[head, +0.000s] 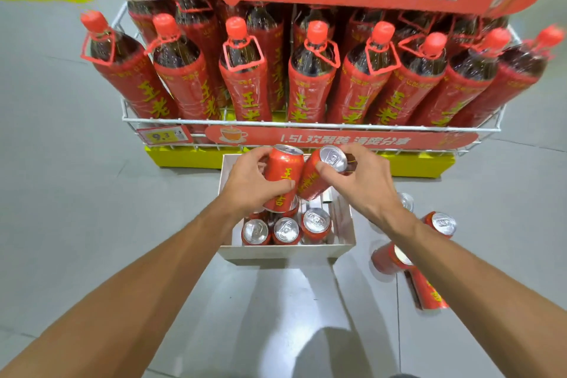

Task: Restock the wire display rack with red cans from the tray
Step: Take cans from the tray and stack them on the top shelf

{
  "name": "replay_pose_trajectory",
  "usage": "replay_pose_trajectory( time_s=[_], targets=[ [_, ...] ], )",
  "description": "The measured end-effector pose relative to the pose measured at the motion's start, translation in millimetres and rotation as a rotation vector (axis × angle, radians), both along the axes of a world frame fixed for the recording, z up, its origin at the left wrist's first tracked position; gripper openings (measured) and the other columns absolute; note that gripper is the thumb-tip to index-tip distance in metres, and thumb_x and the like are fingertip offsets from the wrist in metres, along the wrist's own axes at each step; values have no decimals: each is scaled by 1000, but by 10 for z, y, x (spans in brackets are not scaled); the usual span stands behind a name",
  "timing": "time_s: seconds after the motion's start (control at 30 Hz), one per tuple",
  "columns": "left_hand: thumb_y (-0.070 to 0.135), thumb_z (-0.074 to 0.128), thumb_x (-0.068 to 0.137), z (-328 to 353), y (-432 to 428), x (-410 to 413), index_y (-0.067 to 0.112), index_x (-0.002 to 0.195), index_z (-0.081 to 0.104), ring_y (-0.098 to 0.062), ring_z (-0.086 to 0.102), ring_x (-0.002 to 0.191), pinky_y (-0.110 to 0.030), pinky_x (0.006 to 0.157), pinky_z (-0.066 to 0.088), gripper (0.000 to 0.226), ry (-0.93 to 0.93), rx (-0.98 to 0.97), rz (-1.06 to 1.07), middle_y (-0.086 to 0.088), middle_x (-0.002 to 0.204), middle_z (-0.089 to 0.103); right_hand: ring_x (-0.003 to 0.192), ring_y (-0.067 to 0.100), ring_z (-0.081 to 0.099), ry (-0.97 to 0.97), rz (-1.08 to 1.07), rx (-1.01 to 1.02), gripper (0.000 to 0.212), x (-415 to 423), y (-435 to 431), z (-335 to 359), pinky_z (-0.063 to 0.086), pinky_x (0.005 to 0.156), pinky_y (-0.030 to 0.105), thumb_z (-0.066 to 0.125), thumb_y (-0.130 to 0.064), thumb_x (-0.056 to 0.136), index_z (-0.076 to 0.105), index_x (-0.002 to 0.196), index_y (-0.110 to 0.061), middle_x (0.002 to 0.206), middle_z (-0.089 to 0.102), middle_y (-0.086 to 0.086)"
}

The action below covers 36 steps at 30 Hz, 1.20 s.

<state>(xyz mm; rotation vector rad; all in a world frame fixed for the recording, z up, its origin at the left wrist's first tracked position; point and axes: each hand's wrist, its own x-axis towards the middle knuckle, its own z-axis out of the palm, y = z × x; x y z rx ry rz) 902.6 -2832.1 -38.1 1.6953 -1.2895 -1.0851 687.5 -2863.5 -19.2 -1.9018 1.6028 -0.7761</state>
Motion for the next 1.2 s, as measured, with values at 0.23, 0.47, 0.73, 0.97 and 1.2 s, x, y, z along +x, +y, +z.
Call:
replay_pose_trajectory(
  time_s=[0.23,0.47,0.73,0.97,1.2],
  targets=[
    [4,91,71,1035,8,137,13,123,69,-7,72,97,-17,83,55,57,149,-146,-89,-3,111,77,89,8,68,-148,101,54,38,-12,-97,905,54,77,30,73,-62,81,73,103,-31,97,74,-13],
    [10,91,70,2116,-76,250,17,128,68,-26,72,117,-44,104,55,63,245,-214,-151,-7,120,77,93,12,73,-265,173,-13,16,-9,-189,2064,56,79,30,77,-44,86,79,99,-33,95,78,-13],
    [7,92,69,4555,-311,217,12,126,66,-20,75,107,-29,94,59,63,251,-250,-162,-8,115,79,93,4,72,-312,172,-37,17,-49,-386,4654,57,87,34,79,-39,87,81,101,-30,98,79,-14],
    [3,89,73,7354,-790,158,5,120,66,-14,75,93,-22,82,59,52,182,-327,-186,-6,104,80,91,4,73,-327,149,-102,22,-90,-804,7391,59,79,26,77,-41,86,80,104,-28,98,80,-11],
    [11,91,74,9351,-1243,-31,7,117,68,-17,75,99,-27,81,60,49,127,-435,-163,-10,109,79,82,5,69,-414,110,-227,22,-186,-1175,9301,57,79,31,73,-42,86,79,98,-25,94,80,0]
  ],
)
